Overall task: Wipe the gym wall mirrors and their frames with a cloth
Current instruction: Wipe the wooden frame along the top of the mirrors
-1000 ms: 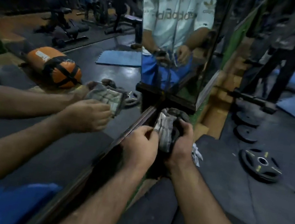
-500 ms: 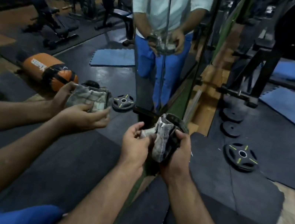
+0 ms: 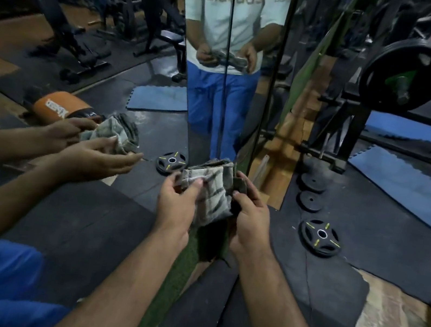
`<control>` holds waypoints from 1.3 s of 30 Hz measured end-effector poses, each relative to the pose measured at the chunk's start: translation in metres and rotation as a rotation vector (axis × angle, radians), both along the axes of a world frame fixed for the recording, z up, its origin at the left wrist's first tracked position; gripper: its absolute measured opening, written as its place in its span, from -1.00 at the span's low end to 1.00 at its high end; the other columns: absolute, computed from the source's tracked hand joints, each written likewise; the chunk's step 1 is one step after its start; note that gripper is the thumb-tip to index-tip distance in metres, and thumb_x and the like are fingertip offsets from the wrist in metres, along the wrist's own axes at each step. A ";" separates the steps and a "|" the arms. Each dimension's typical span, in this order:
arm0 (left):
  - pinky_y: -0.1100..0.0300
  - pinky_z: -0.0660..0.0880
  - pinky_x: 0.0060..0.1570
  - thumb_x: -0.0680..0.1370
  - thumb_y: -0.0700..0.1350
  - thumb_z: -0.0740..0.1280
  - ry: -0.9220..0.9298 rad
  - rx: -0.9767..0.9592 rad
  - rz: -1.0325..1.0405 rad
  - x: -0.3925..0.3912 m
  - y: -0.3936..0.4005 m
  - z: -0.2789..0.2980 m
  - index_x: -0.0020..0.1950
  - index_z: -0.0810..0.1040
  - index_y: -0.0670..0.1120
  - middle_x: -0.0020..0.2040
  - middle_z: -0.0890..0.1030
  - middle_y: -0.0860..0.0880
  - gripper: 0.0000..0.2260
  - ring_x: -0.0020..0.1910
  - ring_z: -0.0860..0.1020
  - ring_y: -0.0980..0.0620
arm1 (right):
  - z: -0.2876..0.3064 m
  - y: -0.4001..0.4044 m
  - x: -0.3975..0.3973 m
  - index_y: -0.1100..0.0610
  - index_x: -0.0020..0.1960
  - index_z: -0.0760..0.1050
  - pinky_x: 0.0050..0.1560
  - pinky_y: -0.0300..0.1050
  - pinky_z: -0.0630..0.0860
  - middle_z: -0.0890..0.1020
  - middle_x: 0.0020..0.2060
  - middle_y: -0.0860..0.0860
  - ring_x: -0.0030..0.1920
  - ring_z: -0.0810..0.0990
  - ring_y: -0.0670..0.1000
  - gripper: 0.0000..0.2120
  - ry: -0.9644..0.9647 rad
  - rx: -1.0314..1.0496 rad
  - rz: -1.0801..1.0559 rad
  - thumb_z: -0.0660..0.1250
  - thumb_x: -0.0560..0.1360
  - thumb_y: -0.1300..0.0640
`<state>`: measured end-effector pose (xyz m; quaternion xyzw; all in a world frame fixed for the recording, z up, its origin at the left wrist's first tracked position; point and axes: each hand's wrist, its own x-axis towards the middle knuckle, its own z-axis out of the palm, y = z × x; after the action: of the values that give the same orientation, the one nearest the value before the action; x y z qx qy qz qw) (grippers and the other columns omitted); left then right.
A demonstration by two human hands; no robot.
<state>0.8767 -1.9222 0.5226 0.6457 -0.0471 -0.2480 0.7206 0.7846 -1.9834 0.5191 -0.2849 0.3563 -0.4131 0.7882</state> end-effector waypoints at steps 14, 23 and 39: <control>0.09 0.47 -0.03 0.64 -0.09 0.34 -0.643 0.293 0.110 -0.061 0.026 0.086 0.27 0.49 -0.14 0.02 0.61 -0.05 -0.76 0.04 0.60 -0.12 | 0.072 0.011 -0.028 0.26 0.32 0.59 0.29 0.25 0.58 0.70 0.16 0.25 0.20 0.68 0.27 -0.68 0.083 -0.080 0.328 0.15 0.74 0.16; -0.10 0.53 0.28 0.66 -0.08 0.30 -0.452 0.162 0.131 -0.074 0.061 0.117 0.49 0.35 0.10 0.29 0.56 -0.03 -0.60 0.23 0.56 -0.04 | 0.118 0.032 -0.047 0.21 0.22 0.64 -0.15 -0.04 0.70 0.75 0.05 0.20 -0.09 0.76 0.10 -0.71 0.003 -0.027 0.600 0.19 0.72 0.11; -0.14 0.65 -0.18 0.53 0.08 0.31 -0.658 0.360 -0.171 -0.026 0.085 0.141 -0.11 0.67 -0.03 -0.28 0.69 -0.02 -0.78 -0.24 0.68 -0.09 | 0.120 0.045 0.000 0.19 0.03 0.54 -0.14 0.07 0.60 0.64 -0.15 0.19 -0.17 0.63 0.15 -0.85 0.087 -0.397 0.456 0.25 0.71 0.15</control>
<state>0.8511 -1.8376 0.6641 0.8009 -0.2849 -0.0910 0.5187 0.7842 -1.9383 0.6391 -0.5234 0.2290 -0.2743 0.7735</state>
